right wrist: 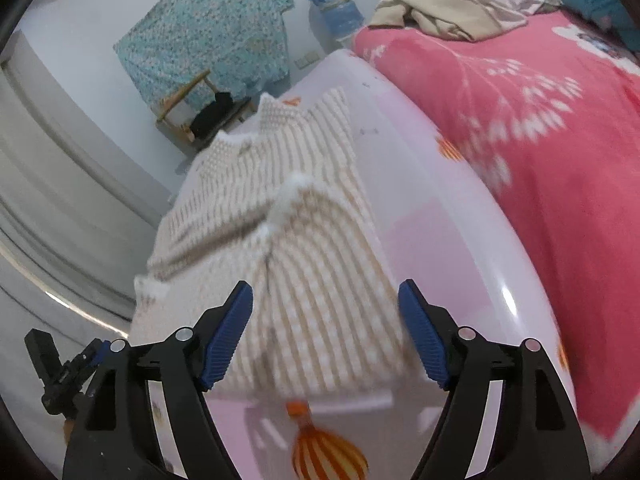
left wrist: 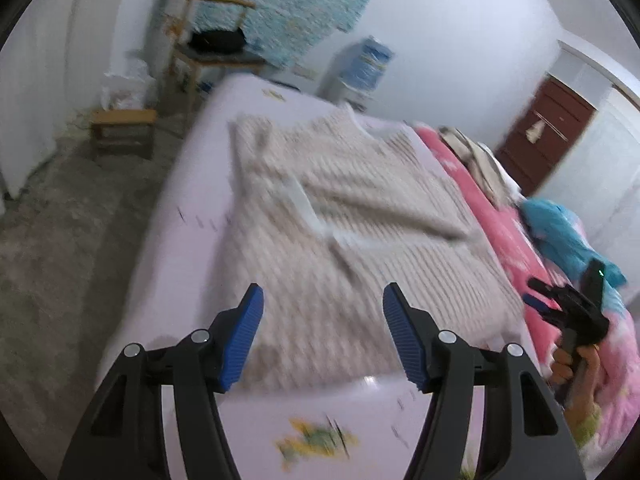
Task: Fold large clothes
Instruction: 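Lay the folded hem down and open both tools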
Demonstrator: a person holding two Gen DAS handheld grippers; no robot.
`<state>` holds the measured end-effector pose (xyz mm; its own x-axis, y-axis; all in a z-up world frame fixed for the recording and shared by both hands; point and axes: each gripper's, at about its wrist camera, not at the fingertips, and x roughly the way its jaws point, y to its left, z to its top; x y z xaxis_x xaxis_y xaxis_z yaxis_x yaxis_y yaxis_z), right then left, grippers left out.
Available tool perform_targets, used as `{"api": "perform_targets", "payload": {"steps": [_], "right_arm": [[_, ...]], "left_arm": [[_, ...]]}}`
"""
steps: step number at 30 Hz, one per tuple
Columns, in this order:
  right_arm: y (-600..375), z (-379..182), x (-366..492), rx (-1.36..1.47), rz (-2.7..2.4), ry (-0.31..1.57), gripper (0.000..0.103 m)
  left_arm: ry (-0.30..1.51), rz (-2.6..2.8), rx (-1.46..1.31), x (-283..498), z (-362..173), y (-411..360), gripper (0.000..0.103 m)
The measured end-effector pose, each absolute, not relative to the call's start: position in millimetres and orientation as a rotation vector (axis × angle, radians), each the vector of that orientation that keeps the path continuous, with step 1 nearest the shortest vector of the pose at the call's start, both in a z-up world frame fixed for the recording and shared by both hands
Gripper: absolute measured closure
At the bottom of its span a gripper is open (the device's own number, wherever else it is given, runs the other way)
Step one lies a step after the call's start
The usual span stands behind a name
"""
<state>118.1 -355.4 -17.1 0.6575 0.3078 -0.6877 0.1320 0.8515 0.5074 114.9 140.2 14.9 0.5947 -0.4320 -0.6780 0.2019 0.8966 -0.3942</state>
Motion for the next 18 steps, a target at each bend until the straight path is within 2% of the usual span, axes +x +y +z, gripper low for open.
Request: {"api": "perform_targets", "payload": {"steps": [5, 8, 14, 18], "right_arm": [[-354.7, -35.8, 83.9, 0.606, 0.097, 0.912, 0.029], [-356.3, -52.2, 78.4, 0.648, 0.089, 0.946, 0.029], [-356.0, -61.1, 87.1, 0.699, 0.093, 0.912, 0.030], [-357.7, -63.4, 98.2, 0.738, 0.059, 0.861, 0.031]], "left_arm": [[0.951, -0.399, -0.383, 87.7, -23.3, 134.3, 0.038], [0.972, -0.386, -0.546, 90.5, -50.5, 147.7, 0.038], [0.899, -0.422, -0.832, 105.2, -70.4, 177.1, 0.038], [0.858, -0.412, -0.891, 110.3, -73.6, 179.8, 0.038]]}}
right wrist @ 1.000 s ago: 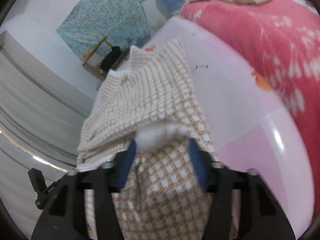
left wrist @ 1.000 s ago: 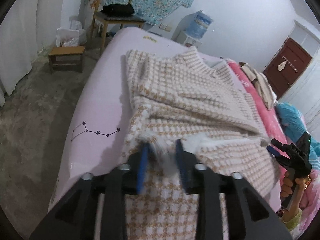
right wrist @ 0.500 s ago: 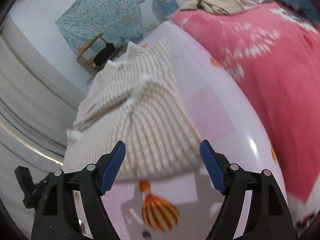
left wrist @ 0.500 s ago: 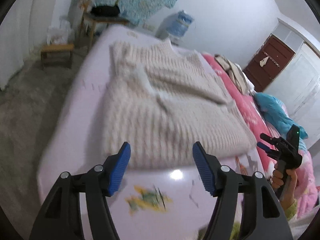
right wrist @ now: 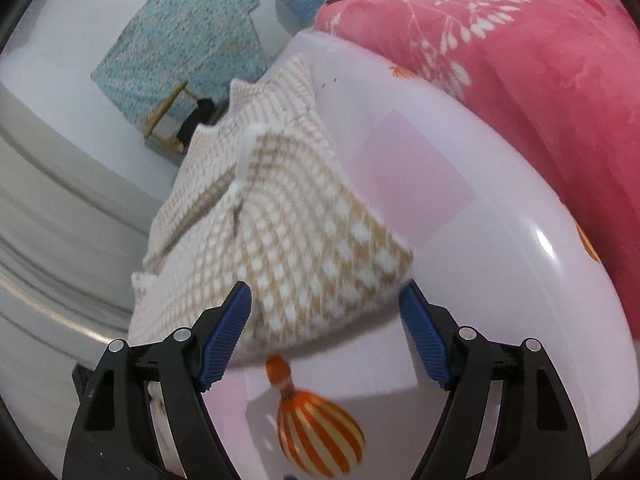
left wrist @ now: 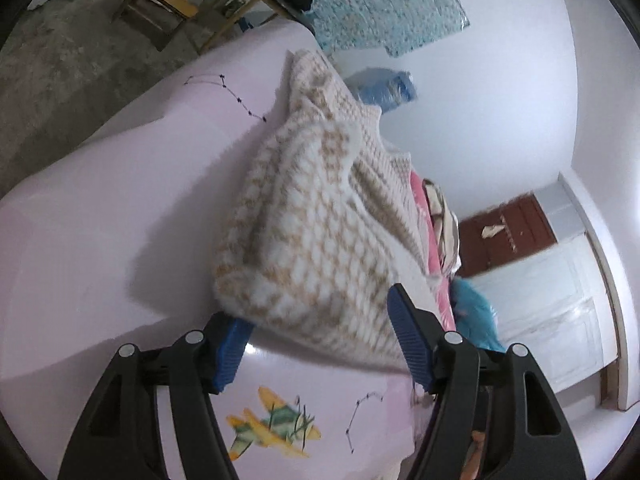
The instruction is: Fold large clothes
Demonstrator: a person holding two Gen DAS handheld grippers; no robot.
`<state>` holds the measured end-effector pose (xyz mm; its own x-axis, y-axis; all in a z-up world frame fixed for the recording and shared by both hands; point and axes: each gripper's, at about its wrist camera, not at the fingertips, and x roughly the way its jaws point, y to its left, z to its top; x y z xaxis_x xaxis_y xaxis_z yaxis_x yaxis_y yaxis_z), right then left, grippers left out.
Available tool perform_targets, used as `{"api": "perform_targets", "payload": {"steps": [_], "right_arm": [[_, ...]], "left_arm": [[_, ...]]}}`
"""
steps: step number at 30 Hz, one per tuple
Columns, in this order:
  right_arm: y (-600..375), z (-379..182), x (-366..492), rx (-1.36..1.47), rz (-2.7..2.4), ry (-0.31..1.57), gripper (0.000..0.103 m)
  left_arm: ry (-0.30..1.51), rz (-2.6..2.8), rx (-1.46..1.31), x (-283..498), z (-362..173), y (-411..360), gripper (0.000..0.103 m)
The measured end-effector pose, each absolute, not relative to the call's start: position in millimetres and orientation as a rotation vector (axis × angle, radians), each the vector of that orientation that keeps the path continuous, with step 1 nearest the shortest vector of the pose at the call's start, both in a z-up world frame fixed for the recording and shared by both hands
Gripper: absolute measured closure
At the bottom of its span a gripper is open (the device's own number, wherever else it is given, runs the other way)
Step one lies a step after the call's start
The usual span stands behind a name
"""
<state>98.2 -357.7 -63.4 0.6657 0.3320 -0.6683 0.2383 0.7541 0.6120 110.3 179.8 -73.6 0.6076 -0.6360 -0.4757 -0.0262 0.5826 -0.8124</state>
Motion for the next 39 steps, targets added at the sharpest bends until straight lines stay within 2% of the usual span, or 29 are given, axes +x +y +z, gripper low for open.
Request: {"api": "perform_targets", "payload": {"steps": [3, 6, 8, 10, 13, 16, 24, 29, 32, 34, 35, 37, 39], "right_arm": [[-356.8, -64.5, 103.3, 0.745, 0.016, 0.816, 0.035], [-347.1, -63.4, 112.5, 0.701, -0.053, 0.776, 0.041], [-341.1, -62.7, 118.6, 0.643, -0.089, 0.772, 0.050], [-331.3, -60.0, 127.0, 0.541, -0.122, 0.784, 0.068], [-319.9, -47.9, 128.9, 0.413, -0.117, 0.778, 0.088], [-319.5, -25.1, 114.7, 0.400, -0.118, 0.704, 0.093], [-311.0, 37.0, 64.8, 0.329, -0.075, 0.561, 0.094], [-316.8, 28.0, 30.8, 0.339, -0.026, 0.643, 0.091], [-329.5, -16.5, 31.3, 0.412, -0.012, 0.819, 0.081], [-346.8, -41.4, 28.9, 0.483, -0.036, 0.907, 0.069], [-356.3, -45.0, 24.3, 0.513, -0.052, 0.909, 0.065], [-370.2, -40.2, 18.1, 0.539, -0.059, 0.885, 0.048], [-375.5, -27.4, 12.6, 0.488, -0.092, 0.851, 0.044]], "left_arm": [[0.832, -0.373, -0.899, 114.1, -70.7, 176.8, 0.041], [0.837, -0.301, -0.804, 121.7, -64.6, 166.2, 0.055], [0.845, -0.265, -0.728, 126.1, -63.2, 158.6, 0.069], [0.843, -0.222, -0.598, 128.9, -56.3, 146.3, 0.077], [0.783, -0.168, -0.354, 124.6, -36.6, 123.1, 0.089], [0.694, -0.151, -0.215, 111.0, -12.2, 109.9, 0.093], [0.602, -0.228, -0.158, 69.5, 44.6, 124.9, 0.094], [0.717, -0.257, -0.155, 38.0, 36.2, 145.4, 0.091], [0.898, -0.253, -0.262, 35.8, -2.3, 166.3, 0.082], [0.987, -0.224, -0.350, 36.3, -22.1, 182.8, 0.077], [0.994, -0.214, -0.404, 34.7, -26.3, 194.0, 0.071], [0.972, -0.185, -0.440, 30.9, -21.3, 207.8, 0.066], [0.906, -0.115, -0.419, 21.9, -7.4, 222.1, 0.063]]}}
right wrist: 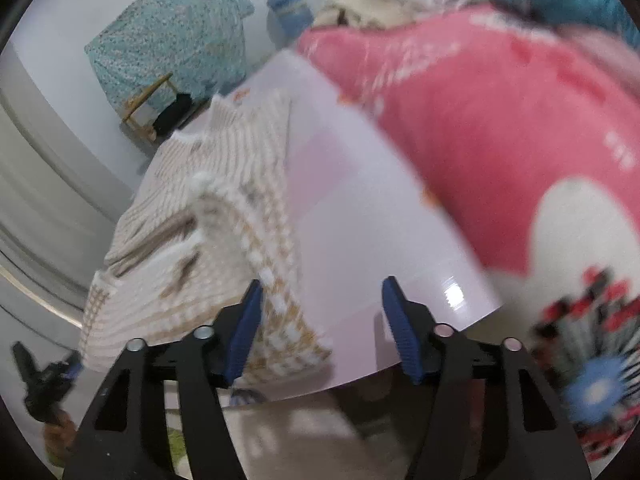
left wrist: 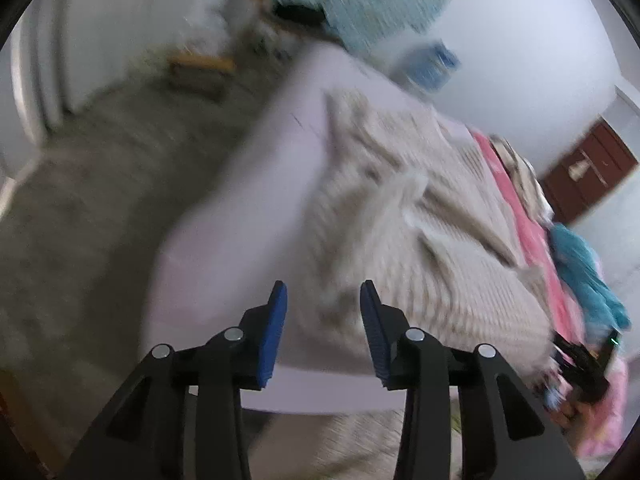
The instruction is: Fold large clothes
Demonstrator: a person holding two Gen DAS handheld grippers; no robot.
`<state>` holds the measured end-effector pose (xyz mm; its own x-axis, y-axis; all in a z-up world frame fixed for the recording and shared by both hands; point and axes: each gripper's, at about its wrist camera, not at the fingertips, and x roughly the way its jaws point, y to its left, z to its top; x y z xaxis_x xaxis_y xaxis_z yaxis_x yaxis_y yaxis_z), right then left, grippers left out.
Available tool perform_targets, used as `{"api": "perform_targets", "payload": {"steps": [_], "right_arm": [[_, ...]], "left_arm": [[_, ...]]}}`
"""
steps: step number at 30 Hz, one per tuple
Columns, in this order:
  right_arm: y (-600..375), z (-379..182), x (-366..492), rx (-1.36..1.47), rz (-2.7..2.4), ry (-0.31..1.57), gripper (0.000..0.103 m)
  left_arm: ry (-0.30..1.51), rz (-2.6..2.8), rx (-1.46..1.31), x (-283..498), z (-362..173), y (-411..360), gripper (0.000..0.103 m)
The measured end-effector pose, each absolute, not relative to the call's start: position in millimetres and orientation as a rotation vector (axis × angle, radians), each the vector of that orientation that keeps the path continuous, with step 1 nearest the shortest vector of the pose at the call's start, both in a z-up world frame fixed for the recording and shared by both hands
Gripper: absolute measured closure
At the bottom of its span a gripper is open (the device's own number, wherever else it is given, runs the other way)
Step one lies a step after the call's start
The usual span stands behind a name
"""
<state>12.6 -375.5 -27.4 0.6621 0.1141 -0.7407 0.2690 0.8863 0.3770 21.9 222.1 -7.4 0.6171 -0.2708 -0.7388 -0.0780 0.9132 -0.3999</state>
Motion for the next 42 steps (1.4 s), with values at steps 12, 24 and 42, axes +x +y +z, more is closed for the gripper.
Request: {"api": "perform_targets", "payload": {"steps": [12, 24, 42], "right_arm": [[-286.7, -4.6, 60.4, 0.313, 0.154, 0.787, 0.047], [-212.6, -56.9, 90.0, 0.148, 0.321, 0.966, 0.052], [-201.2, -40.7, 104.7, 0.128, 0.247, 0.898, 0.098]], "left_arm": [[0.836, -0.491, -0.321, 52.8, 13.6, 122.8, 0.061], [0.974, -0.534, -0.155, 73.4, -41.0, 62.5, 0.060], [0.832, -0.427, 0.018, 86.1, -31.9, 28.7, 0.103]]}}
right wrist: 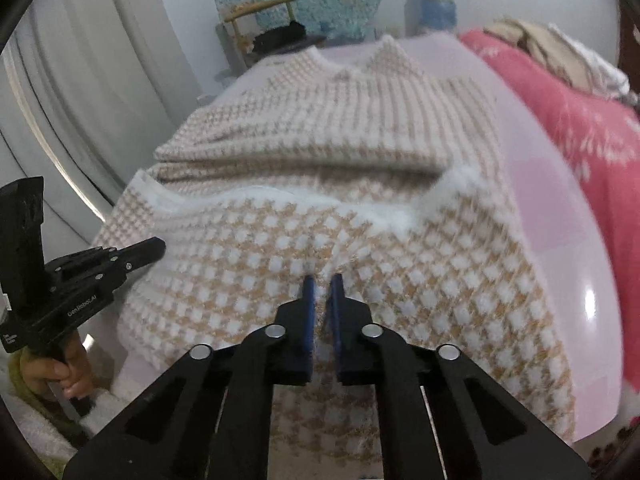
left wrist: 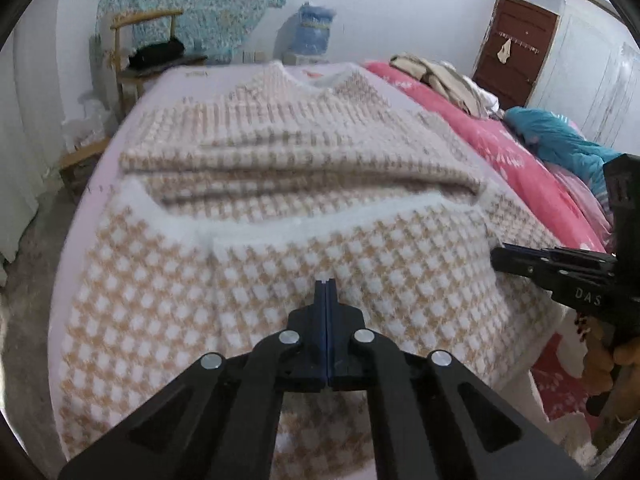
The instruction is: Fold large clothes
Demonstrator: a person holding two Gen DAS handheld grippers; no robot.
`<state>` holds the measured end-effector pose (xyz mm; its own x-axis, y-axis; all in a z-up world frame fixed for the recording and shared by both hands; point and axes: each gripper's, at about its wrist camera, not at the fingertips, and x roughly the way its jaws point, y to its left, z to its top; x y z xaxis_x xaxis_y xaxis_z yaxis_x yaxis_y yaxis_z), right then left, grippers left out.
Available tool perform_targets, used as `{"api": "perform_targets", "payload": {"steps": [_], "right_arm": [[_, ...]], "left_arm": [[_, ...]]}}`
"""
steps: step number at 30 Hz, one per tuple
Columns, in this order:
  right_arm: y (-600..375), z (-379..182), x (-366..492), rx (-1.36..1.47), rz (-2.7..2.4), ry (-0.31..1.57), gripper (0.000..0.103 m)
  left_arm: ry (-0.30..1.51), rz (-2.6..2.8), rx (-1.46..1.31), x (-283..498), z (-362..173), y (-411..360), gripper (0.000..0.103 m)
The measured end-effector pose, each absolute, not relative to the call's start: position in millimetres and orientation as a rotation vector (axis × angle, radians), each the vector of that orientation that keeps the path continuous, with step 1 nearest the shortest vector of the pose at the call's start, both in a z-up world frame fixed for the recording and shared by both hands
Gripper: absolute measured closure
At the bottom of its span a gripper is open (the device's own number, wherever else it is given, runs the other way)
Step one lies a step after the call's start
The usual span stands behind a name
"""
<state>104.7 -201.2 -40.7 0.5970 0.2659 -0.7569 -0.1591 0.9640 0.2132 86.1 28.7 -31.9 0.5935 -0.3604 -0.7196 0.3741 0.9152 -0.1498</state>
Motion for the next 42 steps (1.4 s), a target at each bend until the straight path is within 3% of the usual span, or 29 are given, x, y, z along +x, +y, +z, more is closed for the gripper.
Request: {"api": "perform_targets", "payload": {"steps": [5, 12, 19, 24, 31, 42], "right_arm": [[-201.2, -24.1, 111.6, 0.112, 0.235, 0.843, 0.098], [-208.7, -55.8, 121.1, 0.138, 0.223, 0.912, 0.096], [-214.7, -35.0, 113.5, 0.142, 0.205, 0.883, 0.074], [-200.4, -13.9, 102.7, 0.133, 0.273, 0.815, 0.062], [-166.2, -22.6, 107.7, 0.108, 0.392, 0.849, 0.062], [-145.4, -42.6, 126.6, 0.053, 0.352, 0.856, 0.062]], "left_arm": [[0.760, -0.366, 0.043, 97.4, -18.3, 36.9, 0.103], [0.843, -0.343, -0.056, 116.9, -41.0, 62.5, 0.103], [0.798, -0.406, -0.071, 94.8, -21.8, 75.4, 0.102], [0.792, -0.357, 0.016, 90.1, -20.7, 64.7, 0.094], [0.813, -0.290, 0.018, 104.0, -23.7, 76.0, 0.081], [0.831, -0.217, -0.091, 153.0, -51.0, 115.4, 0.080]]}}
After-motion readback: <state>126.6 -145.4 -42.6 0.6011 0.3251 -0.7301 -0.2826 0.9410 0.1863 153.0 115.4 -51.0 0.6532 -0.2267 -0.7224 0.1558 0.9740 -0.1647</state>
